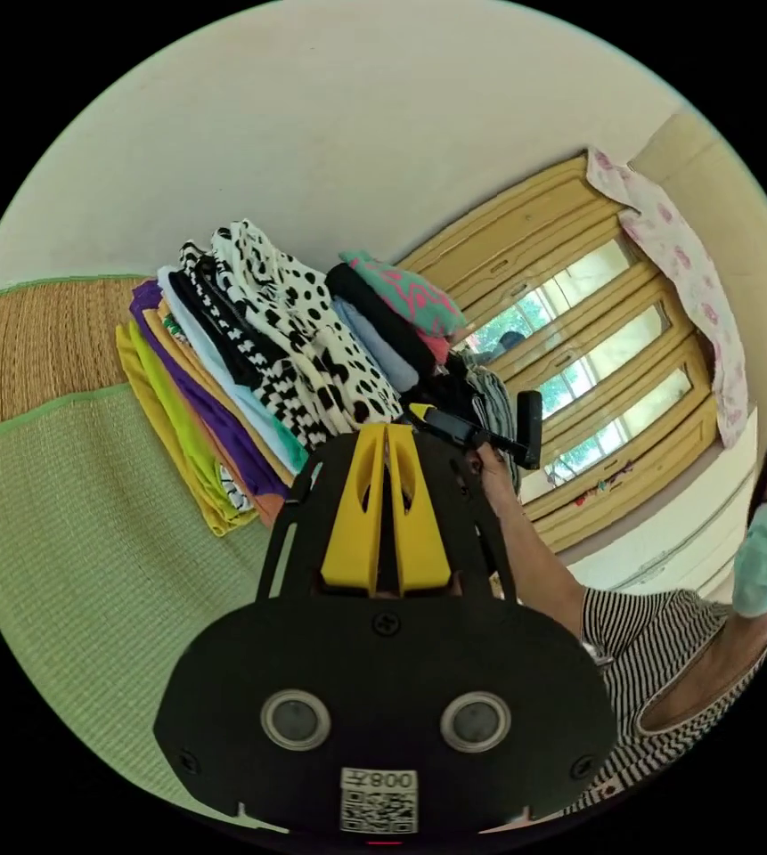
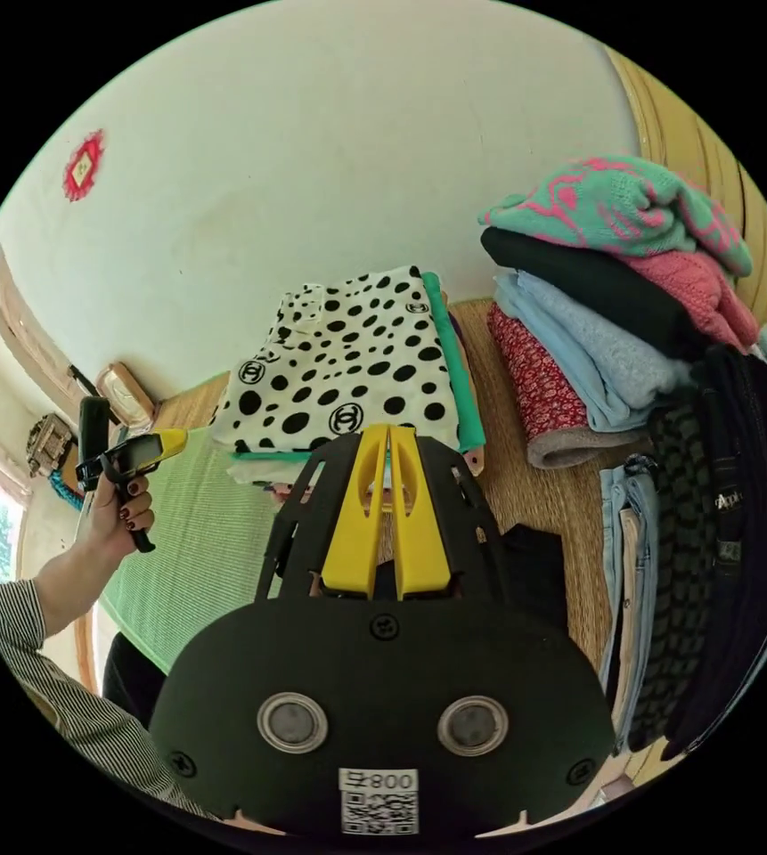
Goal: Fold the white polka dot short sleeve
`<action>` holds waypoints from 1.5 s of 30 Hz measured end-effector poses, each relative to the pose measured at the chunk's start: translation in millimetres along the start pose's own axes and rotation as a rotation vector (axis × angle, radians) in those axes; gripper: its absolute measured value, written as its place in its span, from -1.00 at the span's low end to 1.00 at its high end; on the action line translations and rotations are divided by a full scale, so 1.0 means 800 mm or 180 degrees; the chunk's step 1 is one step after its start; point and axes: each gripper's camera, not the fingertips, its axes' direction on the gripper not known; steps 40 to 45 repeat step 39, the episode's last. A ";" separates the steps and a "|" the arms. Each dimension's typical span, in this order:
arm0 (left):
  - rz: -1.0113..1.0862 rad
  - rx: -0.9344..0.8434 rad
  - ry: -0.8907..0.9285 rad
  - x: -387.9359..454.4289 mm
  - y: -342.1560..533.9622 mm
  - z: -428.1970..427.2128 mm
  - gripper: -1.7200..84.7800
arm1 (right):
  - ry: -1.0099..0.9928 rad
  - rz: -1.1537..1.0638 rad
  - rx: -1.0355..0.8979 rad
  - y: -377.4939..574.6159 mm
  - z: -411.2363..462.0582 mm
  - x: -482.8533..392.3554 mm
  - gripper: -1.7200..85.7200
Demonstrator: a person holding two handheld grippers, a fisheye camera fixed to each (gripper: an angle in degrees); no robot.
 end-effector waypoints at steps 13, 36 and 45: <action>0.0690 -0.2058 -0.1788 0.085 0.268 0.118 -0.96 | 0.0381 -0.0050 -0.0955 0.356 0.054 -0.147 -0.96; 0.0489 -0.1476 -0.1885 0.096 0.364 0.087 -0.95 | 0.1123 0.0396 -0.0658 0.193 0.165 -0.033 -0.75; 0.0470 -0.1443 -0.1870 0.093 0.378 0.075 -0.95 | 0.1241 0.0431 -0.0943 0.189 0.205 -0.013 -0.76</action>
